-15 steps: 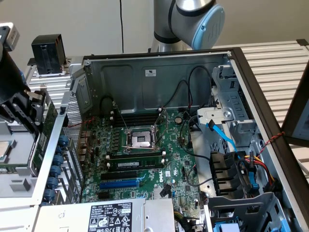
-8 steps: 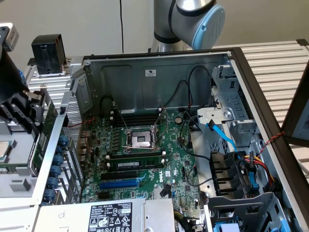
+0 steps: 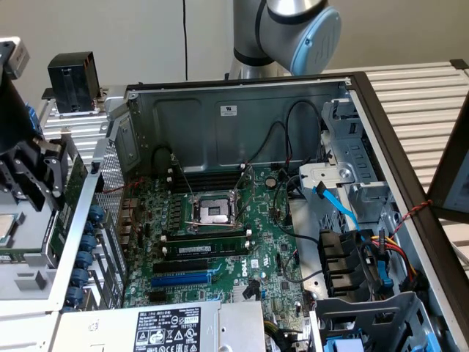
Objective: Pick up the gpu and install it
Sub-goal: 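Pick up the gpu and move the gpu toward the slot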
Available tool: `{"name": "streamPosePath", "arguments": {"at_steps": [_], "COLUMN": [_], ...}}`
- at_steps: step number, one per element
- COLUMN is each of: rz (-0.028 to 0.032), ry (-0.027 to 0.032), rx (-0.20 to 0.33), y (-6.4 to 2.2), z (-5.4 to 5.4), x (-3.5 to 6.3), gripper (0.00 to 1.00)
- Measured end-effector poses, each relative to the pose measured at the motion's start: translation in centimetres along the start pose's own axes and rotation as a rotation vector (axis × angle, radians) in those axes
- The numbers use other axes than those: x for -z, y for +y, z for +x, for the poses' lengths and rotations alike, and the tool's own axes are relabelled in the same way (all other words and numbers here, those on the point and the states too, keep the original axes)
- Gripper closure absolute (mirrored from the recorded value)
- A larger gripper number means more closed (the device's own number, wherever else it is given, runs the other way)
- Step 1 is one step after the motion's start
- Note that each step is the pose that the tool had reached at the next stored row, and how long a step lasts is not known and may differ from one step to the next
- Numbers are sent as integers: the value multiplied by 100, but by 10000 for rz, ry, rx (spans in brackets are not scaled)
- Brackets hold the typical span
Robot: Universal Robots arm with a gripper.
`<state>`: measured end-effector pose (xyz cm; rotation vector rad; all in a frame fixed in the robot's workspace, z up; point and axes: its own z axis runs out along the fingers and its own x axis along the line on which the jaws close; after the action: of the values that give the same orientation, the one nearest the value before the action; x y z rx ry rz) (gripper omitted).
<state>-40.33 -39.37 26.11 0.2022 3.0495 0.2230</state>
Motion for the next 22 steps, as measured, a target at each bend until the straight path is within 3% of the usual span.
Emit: {"name": "streamPosePath", "arguments": {"at_steps": [1,2,4,6,10,15,17,20,21,22], "rz": [184,319,492,531,532,414,286,-1,-62,-63], "ry": [-27,-48,-97,-149,-166,-198,-220,-226,-226,-242], "rx": [17,29,48,58,61,55,46,-19,-69,-160], "y": [0,0,1,3,20,27,26,24,22,20], "z": [0,0,-3,-7,-13,-9,-10,-9,-8,-8], "x": [0,-1,-8,-29,-91,-132,-141,-153,-162,-174], "gripper": [57,57,57,57,57,57,57,57,57,57]}}
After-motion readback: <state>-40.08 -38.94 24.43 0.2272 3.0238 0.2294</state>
